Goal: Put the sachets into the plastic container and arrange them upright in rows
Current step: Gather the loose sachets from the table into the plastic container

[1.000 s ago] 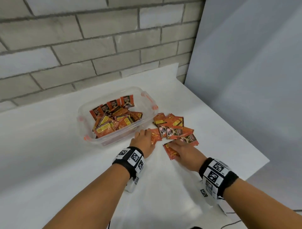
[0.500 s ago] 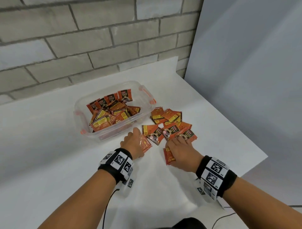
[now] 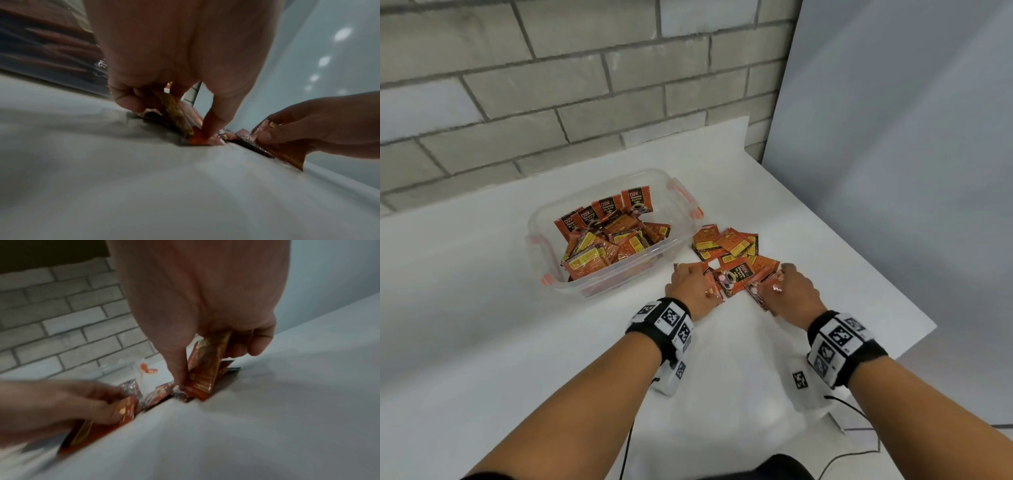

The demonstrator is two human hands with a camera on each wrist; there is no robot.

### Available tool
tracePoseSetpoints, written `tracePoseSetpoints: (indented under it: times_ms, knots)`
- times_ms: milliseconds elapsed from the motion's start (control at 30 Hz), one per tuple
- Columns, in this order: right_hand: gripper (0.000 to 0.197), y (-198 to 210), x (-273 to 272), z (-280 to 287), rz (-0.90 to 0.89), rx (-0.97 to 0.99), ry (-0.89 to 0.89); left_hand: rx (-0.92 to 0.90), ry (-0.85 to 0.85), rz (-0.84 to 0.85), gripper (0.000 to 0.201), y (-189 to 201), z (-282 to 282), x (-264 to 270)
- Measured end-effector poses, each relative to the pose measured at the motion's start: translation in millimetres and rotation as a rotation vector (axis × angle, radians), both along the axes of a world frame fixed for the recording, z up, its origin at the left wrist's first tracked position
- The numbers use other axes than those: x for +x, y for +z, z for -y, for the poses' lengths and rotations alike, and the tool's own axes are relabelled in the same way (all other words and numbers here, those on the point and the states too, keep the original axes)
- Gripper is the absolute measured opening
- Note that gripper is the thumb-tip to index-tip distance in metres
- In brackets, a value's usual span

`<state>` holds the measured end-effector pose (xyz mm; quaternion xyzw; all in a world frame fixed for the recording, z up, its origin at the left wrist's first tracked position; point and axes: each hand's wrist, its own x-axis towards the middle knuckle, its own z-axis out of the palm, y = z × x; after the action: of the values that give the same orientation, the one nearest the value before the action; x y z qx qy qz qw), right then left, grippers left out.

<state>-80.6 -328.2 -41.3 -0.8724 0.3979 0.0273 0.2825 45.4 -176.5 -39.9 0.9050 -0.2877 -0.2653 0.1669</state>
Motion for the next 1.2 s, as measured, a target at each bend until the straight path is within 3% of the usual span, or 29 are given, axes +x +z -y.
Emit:
tracePoseSetpoints:
  times_ms: [100,300,433,567,667,800,900,967,1067,1200]
  knots:
    - [0.057,-7,0,-10,-0.106,-0.160,0.064,0.017,-0.021,0.066,0.073,-7,3,1]
    - [0.059,1,-2,-16,-0.096,-0.277,0.123,0.054,-0.036,0.133,0.065,-3,2,2]
    - [0.051,3,-8,-16,-0.085,-0.062,0.090,0.079,0.028,0.039,0.066,0,-3,9]
    - [0.044,5,-20,0,-0.051,0.172,-0.021,-0.021,0.076,-0.112,0.069,1,-11,15]
    - [0.047,-2,-16,21,-0.009,0.261,-0.147,-0.104,0.158,-0.217,0.058,6,-11,23]
    - [0.051,-10,-1,26,0.011,0.330,-0.239,-0.173,0.210,-0.209,0.056,18,-1,28]
    - [0.049,-7,8,12,-0.044,0.219,-0.205,-0.196,0.142,-0.244,0.054,18,9,17]
    - [0.055,-9,11,9,-0.061,0.135,-0.182,-0.145,0.055,-0.264,0.064,11,17,5]
    - [0.061,-9,12,6,-0.098,0.069,-0.140,0.000,-0.097,-0.126,0.074,1,26,-13]
    - [0.065,-8,12,4,-0.096,0.065,-0.112,0.028,-0.134,0.035,0.073,-7,32,-22]
